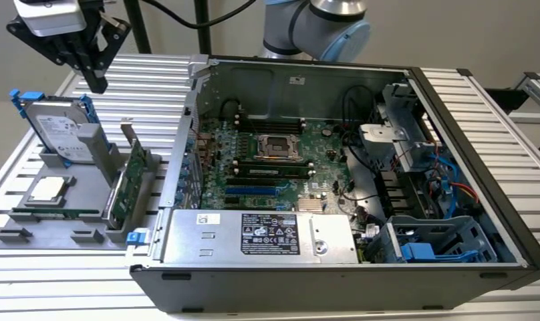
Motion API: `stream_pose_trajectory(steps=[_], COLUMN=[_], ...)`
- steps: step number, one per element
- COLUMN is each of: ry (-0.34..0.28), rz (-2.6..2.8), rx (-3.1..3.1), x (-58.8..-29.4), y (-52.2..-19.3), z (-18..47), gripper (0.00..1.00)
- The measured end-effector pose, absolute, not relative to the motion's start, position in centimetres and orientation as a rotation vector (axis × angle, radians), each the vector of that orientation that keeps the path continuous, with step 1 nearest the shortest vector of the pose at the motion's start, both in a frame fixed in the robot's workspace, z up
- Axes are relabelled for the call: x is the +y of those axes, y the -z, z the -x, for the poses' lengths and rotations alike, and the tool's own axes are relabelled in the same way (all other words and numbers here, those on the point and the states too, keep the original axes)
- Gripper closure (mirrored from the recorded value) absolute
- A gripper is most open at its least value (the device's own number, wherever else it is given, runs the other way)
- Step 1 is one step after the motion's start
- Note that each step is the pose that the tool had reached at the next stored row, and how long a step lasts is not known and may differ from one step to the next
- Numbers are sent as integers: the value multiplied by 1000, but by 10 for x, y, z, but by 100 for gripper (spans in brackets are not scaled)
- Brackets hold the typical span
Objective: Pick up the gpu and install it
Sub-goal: 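Reach for the gpu, then pick up the gpu and move the gpu toward the slot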
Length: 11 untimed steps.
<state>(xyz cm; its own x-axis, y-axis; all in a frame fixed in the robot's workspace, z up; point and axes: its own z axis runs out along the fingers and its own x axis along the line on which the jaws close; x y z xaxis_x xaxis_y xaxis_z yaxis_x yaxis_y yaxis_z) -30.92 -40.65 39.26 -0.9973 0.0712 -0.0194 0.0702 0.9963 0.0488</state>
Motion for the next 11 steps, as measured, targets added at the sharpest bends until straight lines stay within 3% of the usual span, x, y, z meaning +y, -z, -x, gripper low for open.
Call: stream_pose_trajectory(steps=[11], ry=[-75], rz=[-110], rx=[3118], x=[-410], y=[-393], z=[309], gripper=[100])
